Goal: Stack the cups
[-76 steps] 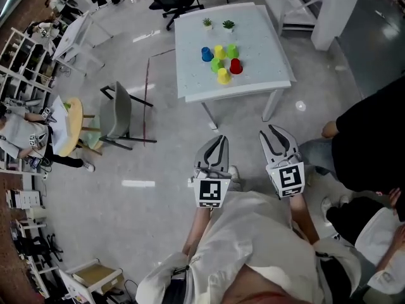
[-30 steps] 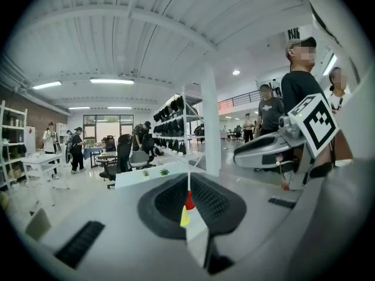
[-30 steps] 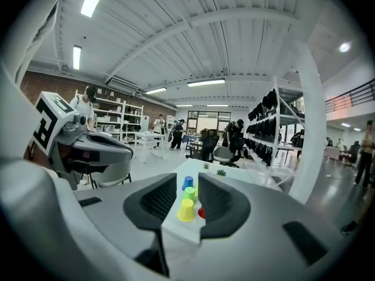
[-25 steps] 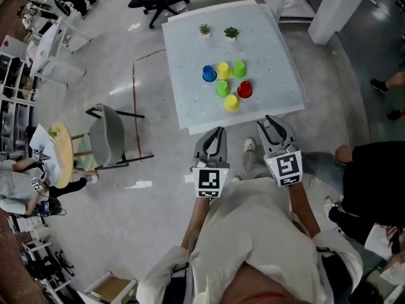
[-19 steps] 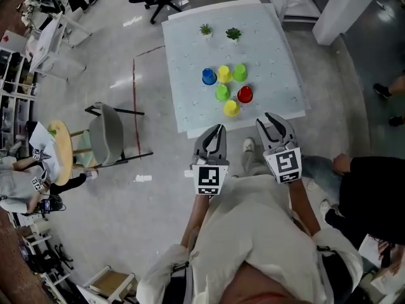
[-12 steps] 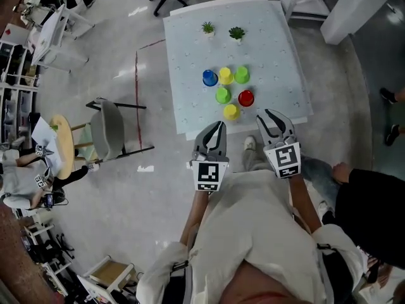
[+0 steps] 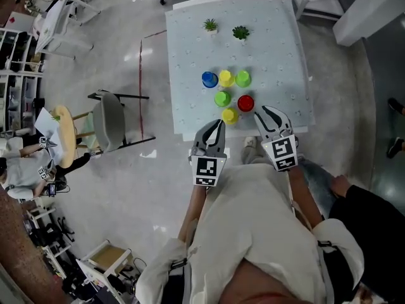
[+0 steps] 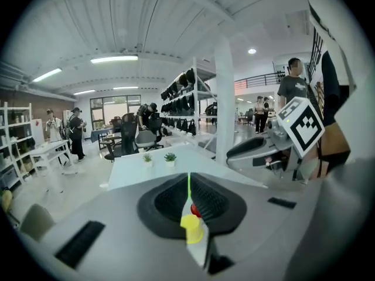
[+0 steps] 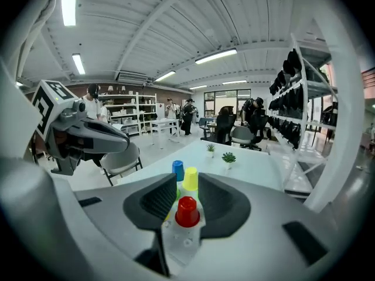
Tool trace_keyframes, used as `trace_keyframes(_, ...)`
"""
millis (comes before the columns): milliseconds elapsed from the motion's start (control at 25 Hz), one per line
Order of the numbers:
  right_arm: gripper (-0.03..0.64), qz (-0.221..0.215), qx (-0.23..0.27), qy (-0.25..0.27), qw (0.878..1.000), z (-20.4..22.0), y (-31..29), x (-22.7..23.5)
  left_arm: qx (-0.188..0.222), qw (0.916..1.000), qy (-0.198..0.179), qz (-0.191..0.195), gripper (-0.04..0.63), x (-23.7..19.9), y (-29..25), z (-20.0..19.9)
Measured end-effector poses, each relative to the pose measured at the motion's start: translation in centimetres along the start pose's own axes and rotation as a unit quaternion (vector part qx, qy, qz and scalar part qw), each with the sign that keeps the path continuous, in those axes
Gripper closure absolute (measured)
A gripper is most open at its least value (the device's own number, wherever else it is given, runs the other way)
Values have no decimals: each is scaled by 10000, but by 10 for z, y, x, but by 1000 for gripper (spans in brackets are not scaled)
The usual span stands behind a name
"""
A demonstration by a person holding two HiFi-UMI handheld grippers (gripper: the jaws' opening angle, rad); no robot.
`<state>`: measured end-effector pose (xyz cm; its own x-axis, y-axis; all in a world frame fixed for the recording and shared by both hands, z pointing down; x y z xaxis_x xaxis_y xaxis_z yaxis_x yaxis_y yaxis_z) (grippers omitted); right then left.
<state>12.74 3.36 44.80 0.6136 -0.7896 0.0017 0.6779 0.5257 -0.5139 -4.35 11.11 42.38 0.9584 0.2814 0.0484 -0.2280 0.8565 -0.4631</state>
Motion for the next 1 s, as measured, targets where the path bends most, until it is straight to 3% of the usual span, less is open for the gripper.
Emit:
trace_keyframes(360, 503, -473, -409, 183, 9979, 33, -37, 28, -428, 9990, -3, -95, 572, 5, -43, 11)
trace_keyframes(1000, 460, -823, -884, 345, 9921, 59, -75, 32, -944, 9950, -140, 279, 574, 5, -89, 23)
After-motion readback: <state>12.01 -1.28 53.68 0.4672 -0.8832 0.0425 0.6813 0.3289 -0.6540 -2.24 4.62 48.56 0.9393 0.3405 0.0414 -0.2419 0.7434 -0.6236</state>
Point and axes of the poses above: the fingertips, and each gripper's own axes: y backward along the fingers, x to its right, z out of its underside, the point moved 7 cm from there along y, backward along the fingers, and after that the axes turned 2 degrees about -x, right-handed, at the moved point
